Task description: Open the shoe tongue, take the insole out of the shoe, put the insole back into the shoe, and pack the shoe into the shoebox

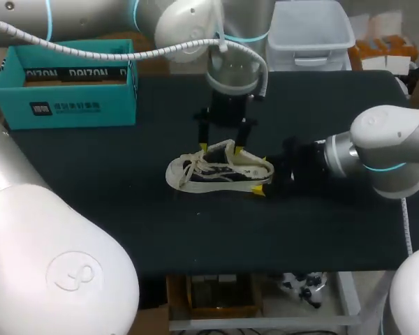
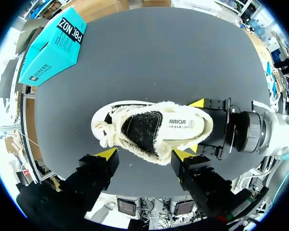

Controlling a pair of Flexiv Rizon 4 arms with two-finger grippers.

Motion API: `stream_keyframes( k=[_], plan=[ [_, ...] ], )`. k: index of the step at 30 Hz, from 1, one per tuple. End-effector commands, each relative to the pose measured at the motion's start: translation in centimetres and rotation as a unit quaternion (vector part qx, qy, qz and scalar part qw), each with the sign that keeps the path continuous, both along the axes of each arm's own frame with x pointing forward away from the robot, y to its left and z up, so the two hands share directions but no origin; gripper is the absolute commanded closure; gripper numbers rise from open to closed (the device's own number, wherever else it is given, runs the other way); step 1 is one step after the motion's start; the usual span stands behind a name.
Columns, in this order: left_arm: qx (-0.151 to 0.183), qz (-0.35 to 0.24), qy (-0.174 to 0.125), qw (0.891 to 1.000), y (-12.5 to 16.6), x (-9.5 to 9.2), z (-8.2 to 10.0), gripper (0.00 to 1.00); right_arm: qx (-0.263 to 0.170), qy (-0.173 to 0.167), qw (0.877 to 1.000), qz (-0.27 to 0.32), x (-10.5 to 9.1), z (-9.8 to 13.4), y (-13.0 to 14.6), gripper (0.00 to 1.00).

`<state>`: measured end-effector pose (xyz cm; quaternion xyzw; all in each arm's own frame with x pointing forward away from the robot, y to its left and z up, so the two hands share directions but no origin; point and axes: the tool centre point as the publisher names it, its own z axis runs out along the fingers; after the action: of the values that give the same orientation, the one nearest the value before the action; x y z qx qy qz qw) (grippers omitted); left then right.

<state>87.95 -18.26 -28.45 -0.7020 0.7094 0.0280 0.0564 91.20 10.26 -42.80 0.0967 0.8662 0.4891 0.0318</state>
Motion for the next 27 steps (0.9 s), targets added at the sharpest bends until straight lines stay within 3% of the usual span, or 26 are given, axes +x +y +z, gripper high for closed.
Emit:
stream_keyframes(
  k=[1,5,8,12,14,15,16,23,27],
  plan=[
    [0.064,0.010,0.003,0.998,-0.9,0.6,-1.1,0.42,0.002,-0.001,1.000,-0.001,0.1,-0.2,-0.1,1.00],
    [0.073,0.012,0.009,0.997,-0.8,0.9,-1.7,0.46,0.002,-0.001,1.000,-0.001,0.1,-0.2,-0.1,1.00],
    [0.077,0.014,0.010,0.997,-0.6,0.9,-2.1,0.43,0.002,-0.001,1.000,-0.001,0.1,-0.2,-0.1,1.00],
    [0.081,0.020,0.008,0.997,-0.5,1.2,-2.4,0.54,0.002,-0.001,1.000,-0.001,0.1,-0.2,-0.1,1.00],
    [0.081,0.022,0.008,0.996,-0.4,1.4,-2.5,0.64,0.002,-0.001,1.000,-0.001,0.1,-0.2,-0.1,1.00],
    [0.078,0.025,0.007,0.997,-0.3,1.4,-2.5,0.94,0.002,-0.001,1.000,-0.001,0.1,-0.2,-0.1,1.00],
    [0.076,0.025,0.008,0.997,-0.1,1.5,-2.5,1.00,0.002,-0.001,1.000,-0.001,0.1,-0.2,-0.1,1.00],
    [0.035,0.024,0.008,0.999,2.0,1.1,-1.9,1.00,0.002,-0.001,1.000,-0.001,0.1,-0.2,-0.1,1.00],
    [-0.013,0.025,0.012,1.000,4.5,1.1,-1.5,1.00,0.002,-0.001,1.000,-0.001,0.1,-0.2,-0.1,1.00]
  ],
)
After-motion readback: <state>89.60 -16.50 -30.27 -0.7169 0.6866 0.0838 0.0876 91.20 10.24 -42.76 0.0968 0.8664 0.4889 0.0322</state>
